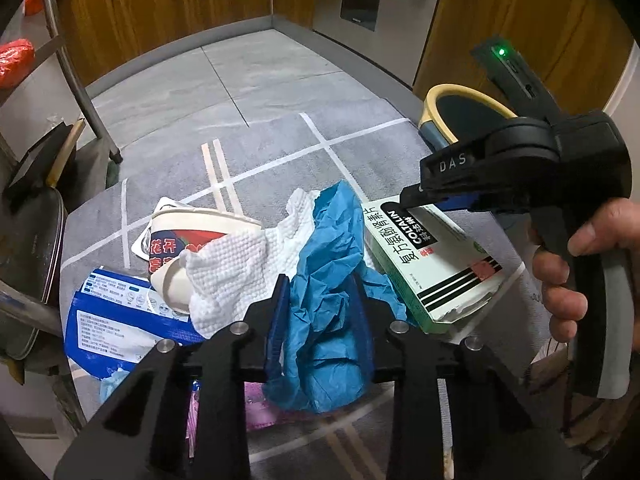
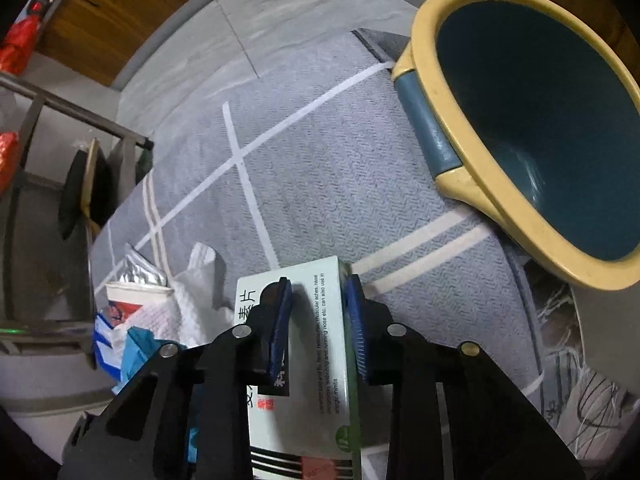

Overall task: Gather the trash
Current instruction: 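Grasp the white COLTALIN box with the right gripper while the left grasps the blue glove, then carry the box and glove over the bin and release both inside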

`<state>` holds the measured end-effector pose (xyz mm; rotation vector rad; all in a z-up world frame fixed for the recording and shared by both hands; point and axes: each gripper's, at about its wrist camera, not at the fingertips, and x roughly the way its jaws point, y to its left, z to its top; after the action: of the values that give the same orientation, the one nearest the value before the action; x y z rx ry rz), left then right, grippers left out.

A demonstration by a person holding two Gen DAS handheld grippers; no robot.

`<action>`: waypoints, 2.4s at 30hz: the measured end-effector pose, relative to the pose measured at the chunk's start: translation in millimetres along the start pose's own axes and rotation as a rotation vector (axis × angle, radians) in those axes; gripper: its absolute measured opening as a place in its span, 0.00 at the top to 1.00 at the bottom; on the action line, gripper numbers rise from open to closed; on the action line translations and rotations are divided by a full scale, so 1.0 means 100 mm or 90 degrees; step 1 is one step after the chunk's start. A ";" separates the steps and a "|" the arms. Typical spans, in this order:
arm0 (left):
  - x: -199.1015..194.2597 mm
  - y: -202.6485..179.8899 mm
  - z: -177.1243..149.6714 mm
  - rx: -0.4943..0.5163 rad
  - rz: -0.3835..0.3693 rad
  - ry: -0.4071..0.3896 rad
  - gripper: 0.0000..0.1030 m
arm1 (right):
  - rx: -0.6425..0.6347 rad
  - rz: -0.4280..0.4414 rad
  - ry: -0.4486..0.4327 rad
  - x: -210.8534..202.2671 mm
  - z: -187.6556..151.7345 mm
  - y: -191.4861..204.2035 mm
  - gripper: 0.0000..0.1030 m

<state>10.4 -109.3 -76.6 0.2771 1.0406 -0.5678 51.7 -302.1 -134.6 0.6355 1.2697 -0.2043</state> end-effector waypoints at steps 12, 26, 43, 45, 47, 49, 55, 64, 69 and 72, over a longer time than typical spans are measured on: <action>-0.01 0.02 0.00 -0.005 -0.001 0.003 0.71 | 0.046 0.039 0.067 -0.05 -0.15 -0.16 0.29; -0.03 0.03 0.00 -0.005 0.004 0.007 0.74 | 0.084 0.165 0.076 -0.16 -0.14 -0.18 0.76; -0.49 -0.09 0.16 0.009 0.026 -0.085 0.79 | -0.239 0.029 -0.116 -1.37 0.06 0.01 0.81; -0.57 -0.13 0.21 0.011 0.024 -0.100 0.79 | -0.239 0.024 -0.132 -1.43 0.07 -0.07 0.81; -0.64 -0.16 0.25 0.023 0.024 -0.113 0.79 | -0.243 0.017 -0.150 -1.48 0.07 -0.14 0.81; -0.73 -0.20 0.29 0.042 0.035 -0.129 0.79 | -0.241 0.009 -0.169 -1.48 0.06 -0.21 0.81; -0.93 -0.36 0.48 0.062 0.041 -0.172 0.79 | -0.208 0.009 -0.218 -1.58 0.19 -0.34 0.81; -1.01 -0.75 0.89 0.091 -0.003 -0.215 0.79 | -0.193 -0.004 -0.254 -1.64 0.33 -0.52 0.81; -0.85 -1.03 1.10 0.120 -0.033 -0.211 0.79 | -0.137 -0.022 -0.273 -1.63 0.58 -0.72 0.81; -0.75 -1.19 1.19 0.128 -0.050 -0.204 0.79 | -0.096 -0.050 -0.271 -1.55 0.70 -0.89 0.81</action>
<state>2.0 -240.9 52.1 0.3114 0.6880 -0.7623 19.7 -443.4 -8.2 0.3855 0.8901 -0.2889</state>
